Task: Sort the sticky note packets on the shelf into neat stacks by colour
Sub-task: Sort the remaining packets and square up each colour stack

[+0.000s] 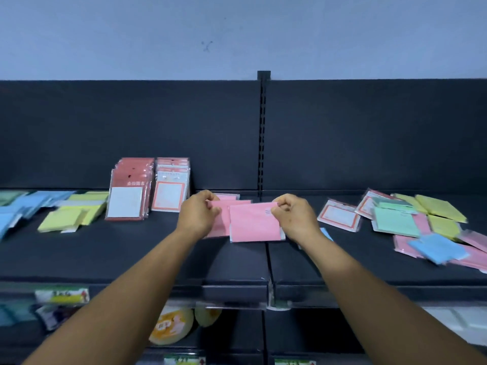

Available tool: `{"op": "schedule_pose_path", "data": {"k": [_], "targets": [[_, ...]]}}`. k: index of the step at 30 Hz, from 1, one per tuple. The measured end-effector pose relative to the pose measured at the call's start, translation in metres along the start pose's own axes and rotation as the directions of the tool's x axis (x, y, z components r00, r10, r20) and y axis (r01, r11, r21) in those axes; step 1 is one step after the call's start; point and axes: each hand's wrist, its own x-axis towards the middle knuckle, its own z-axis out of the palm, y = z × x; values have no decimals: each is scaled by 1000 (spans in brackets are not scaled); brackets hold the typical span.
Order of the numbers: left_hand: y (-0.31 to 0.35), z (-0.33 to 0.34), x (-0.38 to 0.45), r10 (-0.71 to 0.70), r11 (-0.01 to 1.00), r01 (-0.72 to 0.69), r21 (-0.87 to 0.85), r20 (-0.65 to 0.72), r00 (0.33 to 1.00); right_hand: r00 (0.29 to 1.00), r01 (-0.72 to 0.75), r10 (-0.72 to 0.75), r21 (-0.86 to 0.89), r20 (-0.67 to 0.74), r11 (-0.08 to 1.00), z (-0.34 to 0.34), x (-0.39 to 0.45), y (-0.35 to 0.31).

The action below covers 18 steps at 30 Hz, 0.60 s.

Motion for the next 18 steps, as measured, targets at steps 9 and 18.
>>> {"op": "schedule_pose_path", "data": {"k": [9,18], "targets": [[-41,-11,49,49,996,-51,73,32,998,998,-40,43,-74,44,996,66,23,-20],[-61,-10,84,157,968,-188,166,183,970,998,-68,69,-134,2,989,91,41,-29]]}}
